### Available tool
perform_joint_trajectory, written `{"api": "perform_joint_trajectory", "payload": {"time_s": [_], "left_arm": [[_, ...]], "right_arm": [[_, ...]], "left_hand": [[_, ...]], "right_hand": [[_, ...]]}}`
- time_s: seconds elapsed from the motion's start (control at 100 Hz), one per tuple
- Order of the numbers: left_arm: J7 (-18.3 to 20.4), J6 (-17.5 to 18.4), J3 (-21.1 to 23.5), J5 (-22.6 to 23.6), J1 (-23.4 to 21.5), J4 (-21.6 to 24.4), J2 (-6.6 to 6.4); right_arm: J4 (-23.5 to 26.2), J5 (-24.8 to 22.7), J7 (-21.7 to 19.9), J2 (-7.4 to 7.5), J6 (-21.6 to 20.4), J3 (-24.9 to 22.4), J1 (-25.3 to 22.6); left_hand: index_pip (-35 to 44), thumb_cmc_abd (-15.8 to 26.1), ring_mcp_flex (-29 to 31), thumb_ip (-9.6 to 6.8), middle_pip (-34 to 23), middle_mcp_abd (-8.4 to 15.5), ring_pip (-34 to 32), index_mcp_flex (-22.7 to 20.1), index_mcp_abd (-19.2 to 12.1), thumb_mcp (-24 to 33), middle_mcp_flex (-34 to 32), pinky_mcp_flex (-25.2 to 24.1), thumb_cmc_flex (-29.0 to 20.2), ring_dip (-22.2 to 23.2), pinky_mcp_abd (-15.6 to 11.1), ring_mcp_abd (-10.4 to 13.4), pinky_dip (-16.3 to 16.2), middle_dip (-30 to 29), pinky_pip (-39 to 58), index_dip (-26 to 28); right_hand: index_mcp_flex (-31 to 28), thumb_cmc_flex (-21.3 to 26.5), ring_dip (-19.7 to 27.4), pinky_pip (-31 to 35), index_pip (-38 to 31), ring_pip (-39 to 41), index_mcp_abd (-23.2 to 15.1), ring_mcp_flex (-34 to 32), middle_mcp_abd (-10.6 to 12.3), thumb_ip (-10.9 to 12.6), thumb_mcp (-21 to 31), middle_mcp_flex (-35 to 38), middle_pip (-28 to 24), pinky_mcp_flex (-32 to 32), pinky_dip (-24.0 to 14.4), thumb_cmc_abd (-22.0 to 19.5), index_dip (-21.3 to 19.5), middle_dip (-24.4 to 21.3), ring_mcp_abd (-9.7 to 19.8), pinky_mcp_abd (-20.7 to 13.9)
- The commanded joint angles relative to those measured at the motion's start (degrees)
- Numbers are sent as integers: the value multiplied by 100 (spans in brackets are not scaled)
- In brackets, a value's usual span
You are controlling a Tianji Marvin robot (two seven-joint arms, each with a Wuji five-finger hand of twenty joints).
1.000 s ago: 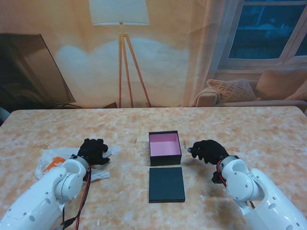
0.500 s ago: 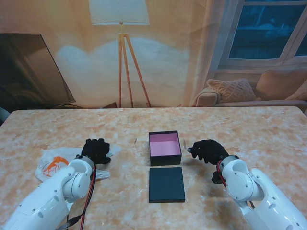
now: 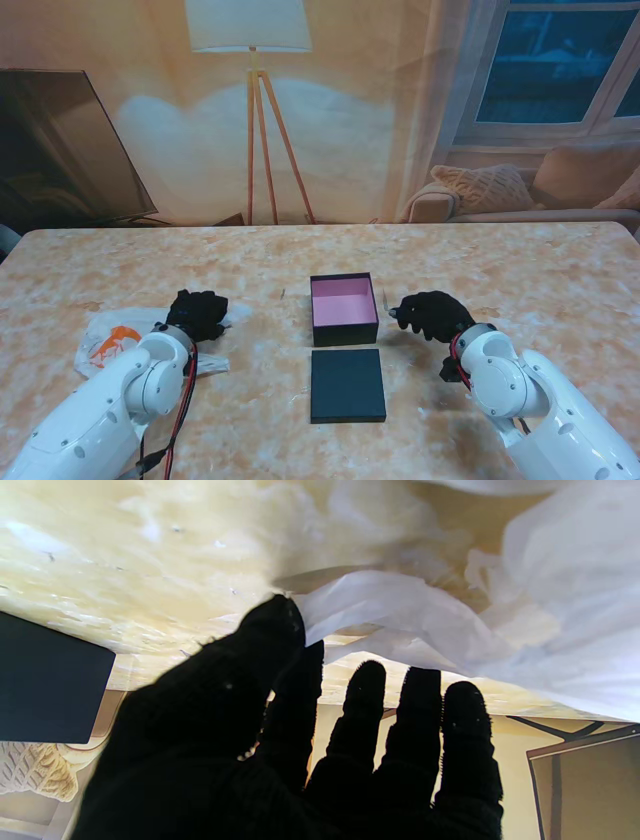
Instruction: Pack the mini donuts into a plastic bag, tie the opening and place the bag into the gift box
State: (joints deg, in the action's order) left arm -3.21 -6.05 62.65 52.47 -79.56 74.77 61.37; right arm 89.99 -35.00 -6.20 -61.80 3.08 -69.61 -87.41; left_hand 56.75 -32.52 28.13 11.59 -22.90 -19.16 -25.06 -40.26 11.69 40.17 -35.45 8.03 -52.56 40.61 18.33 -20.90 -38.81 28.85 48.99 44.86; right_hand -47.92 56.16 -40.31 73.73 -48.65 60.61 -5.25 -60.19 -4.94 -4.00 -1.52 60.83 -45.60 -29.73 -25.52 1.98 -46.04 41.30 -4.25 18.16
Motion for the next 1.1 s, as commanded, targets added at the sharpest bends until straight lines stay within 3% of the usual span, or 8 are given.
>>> {"api": "perform_joint_trajectory", "payload": {"time_s": [0.0, 0.27, 0.47, 0.7, 0.74, 0.78, 0.96, 1.09], "left_arm": [[102, 43, 48, -18, -69, 109, -15], [93, 106, 228, -140, -189, 228, 6], [70, 103, 244, -192, -186, 221, 17], [103, 195, 292, -141, -217, 256, 0], [155, 226, 314, -108, -231, 279, -15], [198, 282, 332, -67, -239, 286, -29], [165, 343, 378, 52, -283, 318, -44], [235, 346, 398, -3, -296, 341, -44]], "right_arm": [[16, -12, -62, -27, 11, 13, -50], [27, -6, -55, -30, 36, 16, -53], [30, -1, -52, -31, 38, 16, -52], [31, 5, -63, -30, 45, 20, -47], [31, 4, -61, -30, 44, 20, -47], [30, 2, -60, -30, 41, 21, -47], [32, -2, -59, -30, 40, 20, -49], [37, -4, -52, -30, 36, 16, -56]], "left_hand": [[283, 134, 268, -169, -122, 22, -135, 239, -44, -42, -276, 61, -171, 100, 109, -55, 100, 26, 98, 256], [670, 236, 1284, -406, -663, 137, -737, 627, -169, 425, -1163, 740, -77, 296, 260, 33, 29, 135, 789, 827], [-93, 259, 1688, -344, -646, 222, -1250, 344, -116, 461, -1760, 943, -307, 643, 360, 65, -195, 972, 1243, 58], [-821, 605, 917, -308, -264, 329, -940, -152, -169, 31, -1177, 313, -753, 893, 181, 66, -141, 1512, 764, -666], [-835, 551, 560, -307, -321, 246, -682, -259, -144, 122, -618, 147, -661, 816, 132, 62, -115, 1205, 602, -714], [-870, 496, 122, -283, -384, 143, -438, -383, -106, 163, -63, -65, -599, 695, 71, 40, -100, 384, 442, -758], [-894, 477, -308, -288, -165, 69, -204, -455, -49, 254, 359, -283, -552, 569, -15, 20, -55, 272, 233, -725], [-839, 648, -295, -286, -183, 93, -218, -169, 68, 109, 332, -295, -621, 523, -62, 53, -71, 312, 139, -209]], "right_hand": [[3, 280, 93, 14, -57, 35, -143, -5, -52, -82, -8, -86, 3, 45, -54, 87, 22, -33, 16, 73], [1, 278, 94, 13, -53, 36, -143, -6, -45, -80, -8, -86, 0, 40, -52, 82, 19, -33, 17, 77], [-3, 282, 94, 13, -53, 36, -139, -10, -61, -79, -6, -84, -2, 36, -51, 85, 19, -35, 13, 73], [-12, 283, 94, 12, -36, 40, -114, -17, -57, -78, -6, -74, -6, 36, -50, 88, 40, -36, 17, 82], [-16, 283, 94, 14, -37, 39, -111, -16, -58, -77, -3, -76, -4, 32, -50, 82, 41, -37, 16, 77], [-20, 279, 95, 10, -37, 39, -114, -16, -63, -78, -6, -74, -6, 41, -49, 83, 42, -37, 16, 79], [-18, 282, 96, 16, -38, 39, -119, -15, -54, -79, -5, -73, -7, 36, -50, 84, 41, -40, 26, 68], [-20, 283, 96, 18, -41, 41, -127, -16, -47, -78, -3, -79, -5, 32, -49, 80, 38, -41, 19, 74]]}}
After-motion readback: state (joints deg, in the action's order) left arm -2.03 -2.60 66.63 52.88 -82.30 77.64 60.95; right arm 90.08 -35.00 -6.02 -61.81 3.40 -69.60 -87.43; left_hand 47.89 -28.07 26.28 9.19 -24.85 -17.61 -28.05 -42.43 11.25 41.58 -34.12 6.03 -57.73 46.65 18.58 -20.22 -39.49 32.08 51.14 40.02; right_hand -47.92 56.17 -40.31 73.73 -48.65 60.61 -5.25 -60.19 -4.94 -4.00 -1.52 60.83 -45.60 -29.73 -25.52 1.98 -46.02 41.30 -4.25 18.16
